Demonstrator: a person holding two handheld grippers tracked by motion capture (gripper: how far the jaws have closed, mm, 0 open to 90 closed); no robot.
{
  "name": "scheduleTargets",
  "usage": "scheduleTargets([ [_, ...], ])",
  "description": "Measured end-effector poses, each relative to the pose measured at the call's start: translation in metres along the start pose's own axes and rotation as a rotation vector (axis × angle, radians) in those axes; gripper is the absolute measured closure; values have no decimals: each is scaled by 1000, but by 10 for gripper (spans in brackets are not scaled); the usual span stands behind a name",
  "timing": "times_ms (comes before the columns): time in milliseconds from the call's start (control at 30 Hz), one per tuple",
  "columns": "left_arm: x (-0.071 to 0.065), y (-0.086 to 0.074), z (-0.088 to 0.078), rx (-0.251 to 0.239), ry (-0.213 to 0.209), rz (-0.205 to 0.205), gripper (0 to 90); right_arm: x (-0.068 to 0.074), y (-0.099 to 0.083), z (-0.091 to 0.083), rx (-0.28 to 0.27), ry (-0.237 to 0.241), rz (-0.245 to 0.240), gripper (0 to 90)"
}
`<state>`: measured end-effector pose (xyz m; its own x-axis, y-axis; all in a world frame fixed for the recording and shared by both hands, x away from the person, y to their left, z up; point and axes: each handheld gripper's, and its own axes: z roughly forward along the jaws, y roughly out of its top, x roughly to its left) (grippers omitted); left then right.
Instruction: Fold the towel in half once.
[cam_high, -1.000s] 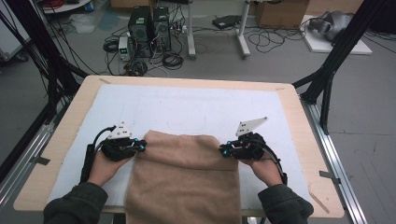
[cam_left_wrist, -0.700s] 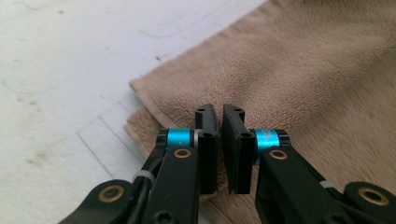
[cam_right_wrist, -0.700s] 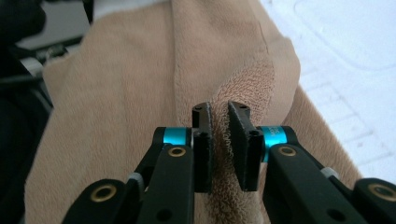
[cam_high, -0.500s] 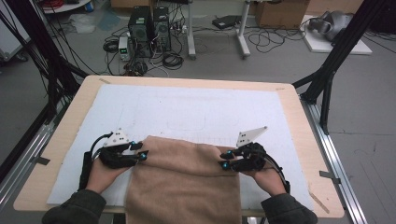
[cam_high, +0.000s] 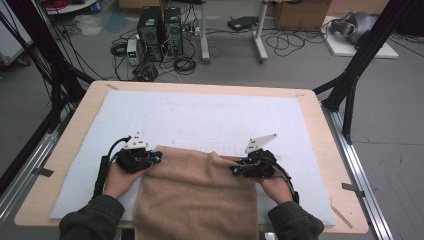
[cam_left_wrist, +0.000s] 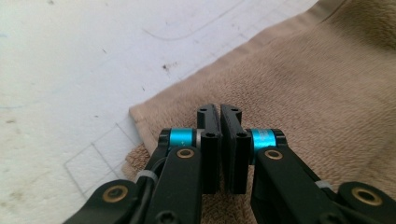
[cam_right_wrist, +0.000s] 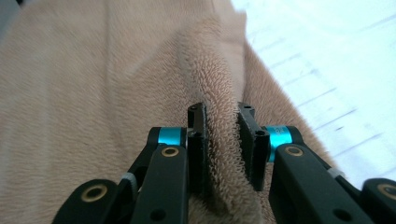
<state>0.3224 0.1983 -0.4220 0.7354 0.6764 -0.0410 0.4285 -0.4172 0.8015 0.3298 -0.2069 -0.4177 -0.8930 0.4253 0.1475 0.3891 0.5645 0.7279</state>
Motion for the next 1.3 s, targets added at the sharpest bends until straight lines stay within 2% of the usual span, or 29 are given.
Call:
scheduleTargets([
  [67,-2,1,-8,-17,6,7,873,2,4,-9,-21,1,-14,762],
  [200,-10,-3,-30,-87,2,1,872,12,11,-30,-72,19,-51,763],
  [300,-23,-11,-50,-117,-33,5,870,26,11,-43,-91,40,-87,770],
  [367,-34,-22,-65,-114,-98,20,871,39,5,-49,-104,99,-95,759],
  [433,-42,-37,-78,-100,-197,13,867,52,-6,-53,-149,209,-101,701],
  [467,-46,-44,-84,-98,-216,11,859,58,-13,-55,-174,242,-105,675],
  [500,-48,-49,-88,-91,-207,11,822,61,-19,-57,-190,256,-97,652],
  [567,-46,-52,-91,-83,-199,0,743,61,-26,-62,-204,233,-74,639],
  [633,-40,-50,-89,-75,-166,-3,692,53,-26,-64,-195,175,-49,613],
  [667,-36,-48,-86,-76,-156,-6,664,47,-26,-64,-173,142,-41,604],
  [733,-28,-45,-77,-80,-133,-10,642,32,-25,-58,-117,54,-30,581],
  [767,-23,-44,-72,-81,-126,-23,626,23,-26,-54,-101,30,-6,569],
  [833,-16,-39,-62,-80,-98,-17,606,9,-26,-44,-70,-30,13,518],
  [867,-12,-37,-57,-72,-83,-30,596,2,-26,-40,-69,-55,22,509],
  [933,-5,-34,-46,-58,-52,-31,566,-7,-25,-34,-62,-96,28,478],
  [1000,2,-31,-35,-46,-30,-48,529,-15,-23,-27,-28,-134,27,451],
  [1067,9,-29,-25,-20,9,-63,507,-21,-24,-21,-15,-146,38,437],
  [1133,14,-25,-17,1,41,-53,497,-26,-25,-15,9,-141,49,438],
  [1200,19,-22,-9,17,41,-61,482,-31,-26,-11,25,-157,52,435],
  [1300,26,-20,3,38,47,-86,469,-38,-28,-6,28,-142,90,426],
])
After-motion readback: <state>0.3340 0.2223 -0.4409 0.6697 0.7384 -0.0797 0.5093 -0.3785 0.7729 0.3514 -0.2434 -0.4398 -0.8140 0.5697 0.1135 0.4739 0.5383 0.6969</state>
